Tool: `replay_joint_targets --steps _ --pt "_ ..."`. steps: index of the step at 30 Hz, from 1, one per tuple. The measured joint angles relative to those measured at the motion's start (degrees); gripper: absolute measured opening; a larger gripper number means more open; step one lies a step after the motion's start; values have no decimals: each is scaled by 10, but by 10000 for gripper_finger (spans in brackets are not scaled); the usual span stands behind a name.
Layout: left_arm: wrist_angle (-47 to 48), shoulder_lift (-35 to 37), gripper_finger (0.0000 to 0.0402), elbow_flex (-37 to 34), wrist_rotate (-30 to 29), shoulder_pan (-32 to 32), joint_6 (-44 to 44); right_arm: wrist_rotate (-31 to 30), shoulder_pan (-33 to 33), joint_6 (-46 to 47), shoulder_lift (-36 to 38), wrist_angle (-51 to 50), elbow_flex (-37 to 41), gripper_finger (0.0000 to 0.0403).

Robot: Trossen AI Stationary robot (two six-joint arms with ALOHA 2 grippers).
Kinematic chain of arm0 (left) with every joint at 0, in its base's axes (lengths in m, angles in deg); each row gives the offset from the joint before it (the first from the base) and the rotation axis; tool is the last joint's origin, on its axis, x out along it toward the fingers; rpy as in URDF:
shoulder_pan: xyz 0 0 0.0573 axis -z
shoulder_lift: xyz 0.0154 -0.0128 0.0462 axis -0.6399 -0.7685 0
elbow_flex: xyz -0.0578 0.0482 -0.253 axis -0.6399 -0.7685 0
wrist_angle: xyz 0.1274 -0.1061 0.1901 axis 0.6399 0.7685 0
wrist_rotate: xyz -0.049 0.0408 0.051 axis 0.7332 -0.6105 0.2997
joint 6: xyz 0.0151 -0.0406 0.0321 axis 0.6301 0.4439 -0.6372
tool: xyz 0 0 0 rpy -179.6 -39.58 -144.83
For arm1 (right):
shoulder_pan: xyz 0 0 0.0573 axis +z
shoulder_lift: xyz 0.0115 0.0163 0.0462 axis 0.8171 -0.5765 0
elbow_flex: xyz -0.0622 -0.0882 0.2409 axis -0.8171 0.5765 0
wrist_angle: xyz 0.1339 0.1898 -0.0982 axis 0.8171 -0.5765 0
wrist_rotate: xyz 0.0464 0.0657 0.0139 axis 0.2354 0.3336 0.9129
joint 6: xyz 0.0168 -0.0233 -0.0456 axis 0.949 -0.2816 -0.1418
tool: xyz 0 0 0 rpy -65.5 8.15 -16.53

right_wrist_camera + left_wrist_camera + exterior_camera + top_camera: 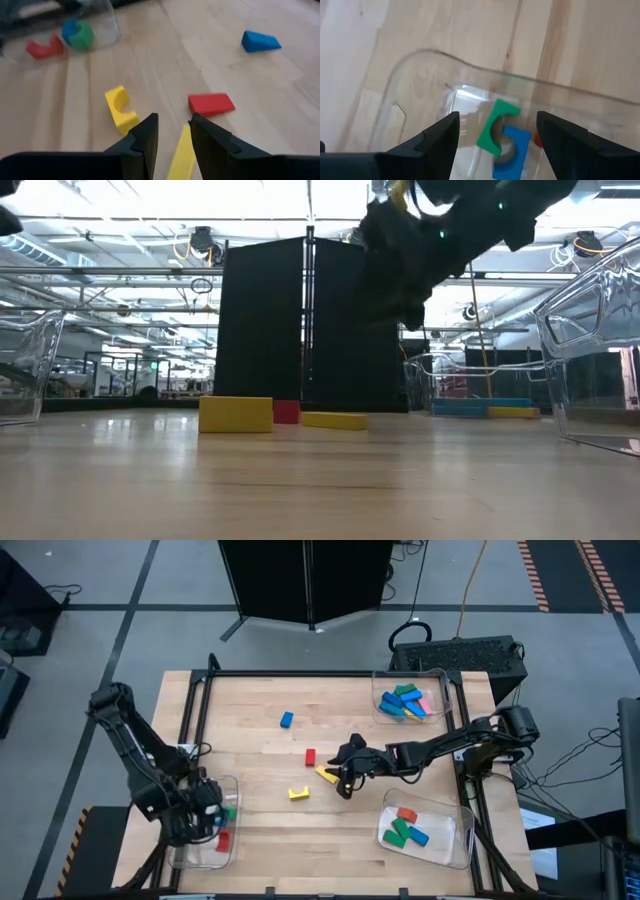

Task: Sort blocks by size
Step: Put the yellow arch block into the bottom left transparent bin

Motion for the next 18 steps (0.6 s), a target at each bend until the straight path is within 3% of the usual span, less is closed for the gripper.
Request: replay_joint_targets --steps 3,12,18 --pt "1 29 264 0 -29 0 -12 1 0 -14 -19 -5 0 107" --pt "15 66 264 0 -193 -28 -35 49 -2 -60 -90 30 -39 107" --pt "0 64 264 0 -308 -61 -132 74 1 -94 -132 27 -104 107"
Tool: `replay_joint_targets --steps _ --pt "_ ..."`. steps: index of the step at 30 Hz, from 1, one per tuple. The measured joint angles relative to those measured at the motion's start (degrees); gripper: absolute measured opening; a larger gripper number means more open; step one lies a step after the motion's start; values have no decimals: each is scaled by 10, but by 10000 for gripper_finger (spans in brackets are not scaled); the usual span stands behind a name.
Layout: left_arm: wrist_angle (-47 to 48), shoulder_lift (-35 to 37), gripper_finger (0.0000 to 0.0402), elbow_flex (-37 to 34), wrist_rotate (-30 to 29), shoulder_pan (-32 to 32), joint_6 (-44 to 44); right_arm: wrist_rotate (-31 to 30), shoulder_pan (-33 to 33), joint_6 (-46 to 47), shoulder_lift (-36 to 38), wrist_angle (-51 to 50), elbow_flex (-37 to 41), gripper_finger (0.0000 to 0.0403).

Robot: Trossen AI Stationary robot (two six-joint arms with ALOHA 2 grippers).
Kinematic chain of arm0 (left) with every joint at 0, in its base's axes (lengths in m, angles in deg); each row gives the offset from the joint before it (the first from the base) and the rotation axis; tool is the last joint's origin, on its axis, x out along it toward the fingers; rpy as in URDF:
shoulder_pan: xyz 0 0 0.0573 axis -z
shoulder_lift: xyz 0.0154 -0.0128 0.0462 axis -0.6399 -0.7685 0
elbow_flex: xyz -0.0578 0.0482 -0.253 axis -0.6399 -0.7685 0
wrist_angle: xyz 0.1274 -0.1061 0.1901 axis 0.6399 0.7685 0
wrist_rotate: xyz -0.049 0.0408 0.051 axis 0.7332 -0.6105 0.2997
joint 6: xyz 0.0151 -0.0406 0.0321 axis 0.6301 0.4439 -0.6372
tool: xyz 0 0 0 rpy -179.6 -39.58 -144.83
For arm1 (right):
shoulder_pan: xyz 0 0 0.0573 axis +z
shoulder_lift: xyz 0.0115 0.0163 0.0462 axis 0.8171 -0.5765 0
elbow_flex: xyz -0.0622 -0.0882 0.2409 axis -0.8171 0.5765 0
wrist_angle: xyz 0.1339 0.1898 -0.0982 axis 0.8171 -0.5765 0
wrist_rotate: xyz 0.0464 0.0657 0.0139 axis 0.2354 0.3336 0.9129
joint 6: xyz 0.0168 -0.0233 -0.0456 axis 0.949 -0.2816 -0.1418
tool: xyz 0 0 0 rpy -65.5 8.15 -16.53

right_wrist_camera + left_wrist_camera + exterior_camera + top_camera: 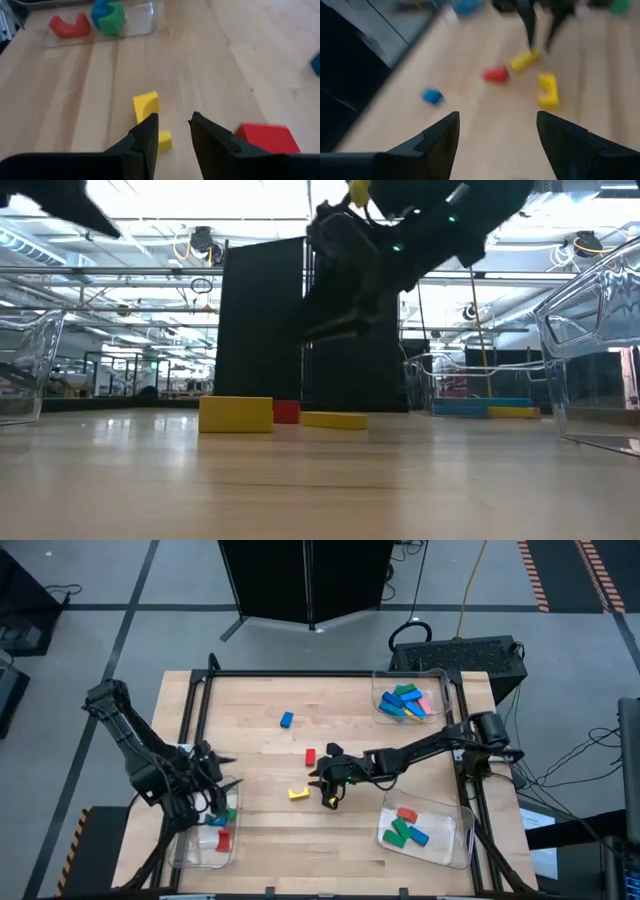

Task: Sort blocks by size
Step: Put the yellow arch block into the bottom left transparent bin

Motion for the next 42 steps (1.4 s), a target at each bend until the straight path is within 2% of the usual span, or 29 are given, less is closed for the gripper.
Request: replay_joint_targets --steps 4,10,17,21,25,35,39,42 --pt "-29 1 264 0 -72 -13 -25 2 3 -27 -30 -14 -36 111" --pt "-73 0 264 0 -78 -33 -49 1 12 -68 -73 -38 -70 145" --pt "-94 0 264 0 -80 -79 -49 0 19 -73 -80 -63 -76 217" --pt "-93 -2 264 0 -33 -118 -78 1 19 -72 -80 -86 -76 258" --pt "-112 -7 264 0 26 -155 -126 0 20 -73 -88 -91 -76 279" --pt "-327 -9 264 -33 185 -217 -336 -2 17 -74 -92 -78 -76 268" --pt "-372 -9 264 -76 209 -245 -360 3 17 -77 -107 -56 -75 266" --pt "-446 -5 264 -118 221 -252 -382 13 17 -82 -113 -49 -76 266"
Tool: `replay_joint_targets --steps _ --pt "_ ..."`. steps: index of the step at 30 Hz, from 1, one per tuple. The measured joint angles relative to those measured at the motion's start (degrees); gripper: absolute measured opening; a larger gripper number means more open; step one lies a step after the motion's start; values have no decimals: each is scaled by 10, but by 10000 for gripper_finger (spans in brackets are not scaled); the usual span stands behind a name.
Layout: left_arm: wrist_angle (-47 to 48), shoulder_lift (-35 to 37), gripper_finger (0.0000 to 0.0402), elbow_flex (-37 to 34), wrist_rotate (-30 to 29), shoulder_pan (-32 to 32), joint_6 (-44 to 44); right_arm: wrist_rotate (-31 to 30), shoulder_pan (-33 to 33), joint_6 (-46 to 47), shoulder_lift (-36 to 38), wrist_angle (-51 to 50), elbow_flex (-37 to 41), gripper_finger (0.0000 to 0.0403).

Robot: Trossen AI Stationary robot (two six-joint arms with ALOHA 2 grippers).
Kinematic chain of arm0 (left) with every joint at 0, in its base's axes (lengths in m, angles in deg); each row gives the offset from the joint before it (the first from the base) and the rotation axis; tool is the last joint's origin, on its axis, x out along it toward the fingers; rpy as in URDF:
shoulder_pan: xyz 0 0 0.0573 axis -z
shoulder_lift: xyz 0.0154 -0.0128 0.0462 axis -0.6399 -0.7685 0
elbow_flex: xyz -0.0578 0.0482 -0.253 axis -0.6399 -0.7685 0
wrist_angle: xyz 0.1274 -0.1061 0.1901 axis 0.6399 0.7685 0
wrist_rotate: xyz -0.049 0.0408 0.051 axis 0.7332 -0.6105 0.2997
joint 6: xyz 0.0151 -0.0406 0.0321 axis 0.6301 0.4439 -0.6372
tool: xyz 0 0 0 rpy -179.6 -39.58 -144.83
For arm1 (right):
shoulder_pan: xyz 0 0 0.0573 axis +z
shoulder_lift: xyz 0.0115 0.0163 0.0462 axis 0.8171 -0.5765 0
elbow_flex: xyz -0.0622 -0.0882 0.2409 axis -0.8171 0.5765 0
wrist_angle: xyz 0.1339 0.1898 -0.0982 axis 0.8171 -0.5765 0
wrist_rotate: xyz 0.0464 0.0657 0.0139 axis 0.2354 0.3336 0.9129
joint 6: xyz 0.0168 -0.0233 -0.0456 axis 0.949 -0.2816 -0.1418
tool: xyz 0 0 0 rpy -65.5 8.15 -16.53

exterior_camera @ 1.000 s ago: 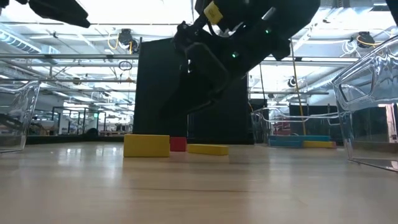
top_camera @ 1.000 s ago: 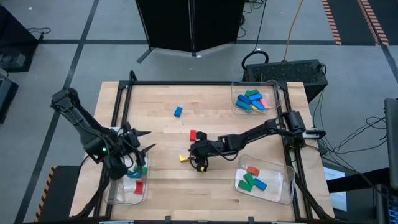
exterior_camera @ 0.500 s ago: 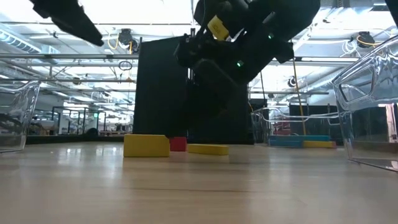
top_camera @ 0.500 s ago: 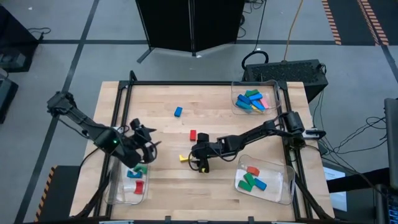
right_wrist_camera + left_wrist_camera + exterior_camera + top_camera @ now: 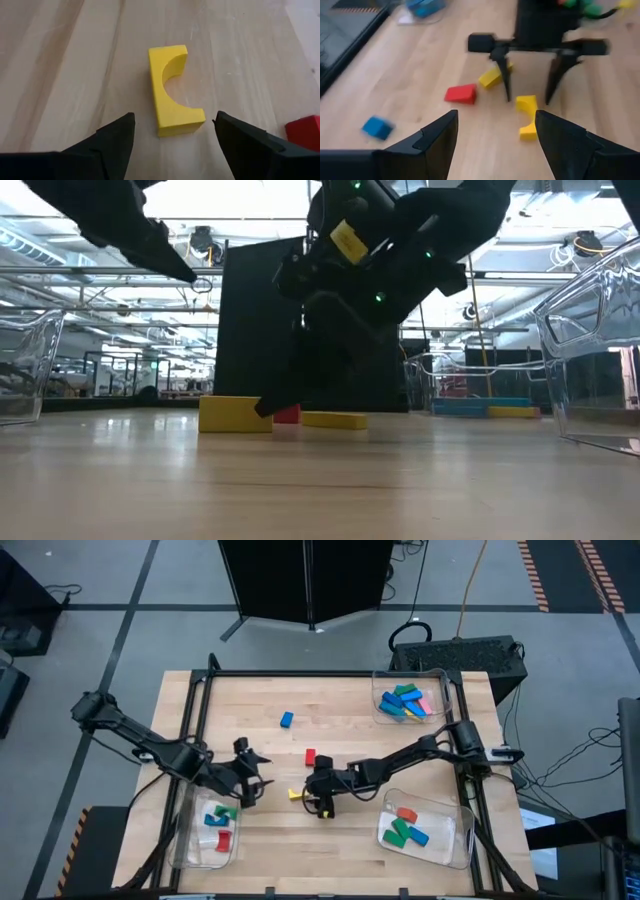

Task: Sort blocks by size
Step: Put the yellow arch block into the bottom left transparent bin

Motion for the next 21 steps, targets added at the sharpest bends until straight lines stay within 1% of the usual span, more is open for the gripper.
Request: replay_joint_targets --steps 3,6,11,13,15,18,21 --pt "-92 1 264 -41 31 -2 -25 0 0 -6 -1 0 0 265" --pt "-148 2 264 -73 44 -13 -28 1 0 -8 -1 3 0 265" --pt "-193 2 264 -112 77 -34 -25 9 0 -12 -9 5 0 265" --pt "-232 2 264 -130 95 -39 -29 16 -1 -14 -16 9 1 265" --pt "-264 2 264 -146 116 -42 -38 19 -3 -14 -26 36 0 265" --pt "-282 2 264 -158 119 -42 -41 23 -8 -9 -37 41 0 260" --pt "-284 2 264 -168 118 -41 -42 33 -13 1 -40 43 0 242"
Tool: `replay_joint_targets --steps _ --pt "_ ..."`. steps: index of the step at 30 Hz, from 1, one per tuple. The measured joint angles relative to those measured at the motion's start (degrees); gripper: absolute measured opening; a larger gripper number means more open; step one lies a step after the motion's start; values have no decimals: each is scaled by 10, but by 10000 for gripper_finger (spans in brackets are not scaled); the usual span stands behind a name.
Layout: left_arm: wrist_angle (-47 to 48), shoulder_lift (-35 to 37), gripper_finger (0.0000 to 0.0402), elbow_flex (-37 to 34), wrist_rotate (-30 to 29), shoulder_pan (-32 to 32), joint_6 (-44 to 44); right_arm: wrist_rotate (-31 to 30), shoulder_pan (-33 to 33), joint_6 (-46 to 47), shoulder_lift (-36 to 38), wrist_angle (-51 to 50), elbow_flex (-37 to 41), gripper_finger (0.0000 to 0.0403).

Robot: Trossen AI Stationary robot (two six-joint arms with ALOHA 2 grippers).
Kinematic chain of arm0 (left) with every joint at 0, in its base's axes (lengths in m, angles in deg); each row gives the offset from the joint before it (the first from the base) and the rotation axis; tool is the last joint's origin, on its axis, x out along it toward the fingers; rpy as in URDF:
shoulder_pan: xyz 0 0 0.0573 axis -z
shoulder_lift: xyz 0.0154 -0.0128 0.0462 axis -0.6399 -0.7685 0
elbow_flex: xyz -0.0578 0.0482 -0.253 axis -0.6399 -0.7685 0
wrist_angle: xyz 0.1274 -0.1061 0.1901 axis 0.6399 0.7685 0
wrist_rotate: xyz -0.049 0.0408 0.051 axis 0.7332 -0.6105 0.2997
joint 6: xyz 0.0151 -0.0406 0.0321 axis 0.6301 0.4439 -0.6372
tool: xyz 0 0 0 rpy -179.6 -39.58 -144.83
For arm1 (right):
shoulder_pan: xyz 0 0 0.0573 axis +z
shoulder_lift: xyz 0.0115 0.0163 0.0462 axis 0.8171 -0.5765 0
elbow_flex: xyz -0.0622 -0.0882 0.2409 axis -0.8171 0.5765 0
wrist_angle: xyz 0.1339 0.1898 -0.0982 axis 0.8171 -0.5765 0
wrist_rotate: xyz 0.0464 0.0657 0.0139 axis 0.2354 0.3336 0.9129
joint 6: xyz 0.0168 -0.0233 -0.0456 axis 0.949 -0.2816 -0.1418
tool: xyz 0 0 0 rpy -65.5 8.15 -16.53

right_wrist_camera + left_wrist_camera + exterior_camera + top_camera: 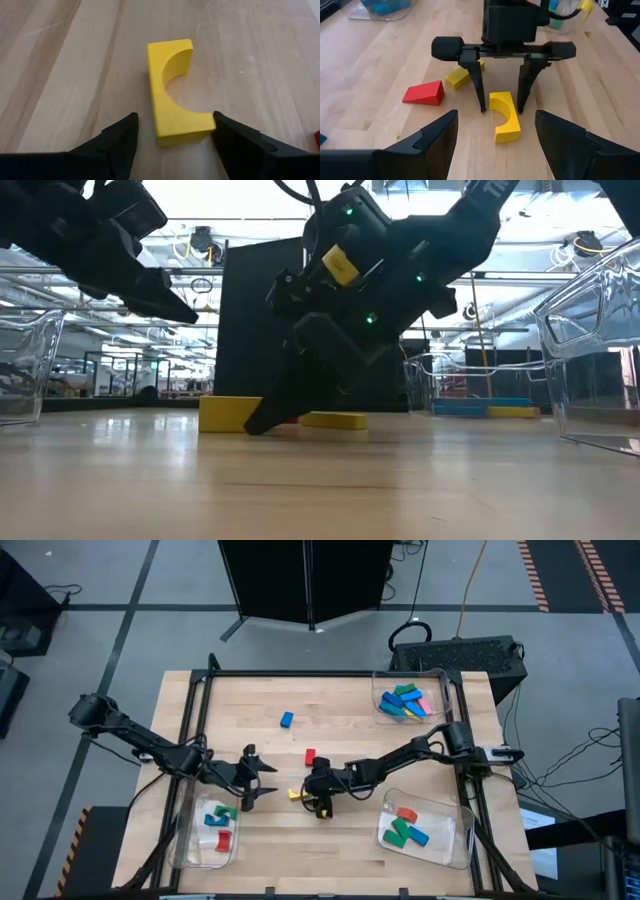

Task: Sort blocks by size
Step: Put the yellow arch block into the bottom left transparent bin

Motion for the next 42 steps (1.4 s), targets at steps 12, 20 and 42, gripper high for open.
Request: replay_joint_targets --steps 12,20,42 --pt "-1 0 264 -4 10 0 -14 11 -6 20 2 -1 0 114" --pt "0 0 264 -4 36 0 -13 4 -4 10 13 15 1 128" --pt "-21 0 265 -4 35 0 37 -124 28 -59 41 91 1 126"
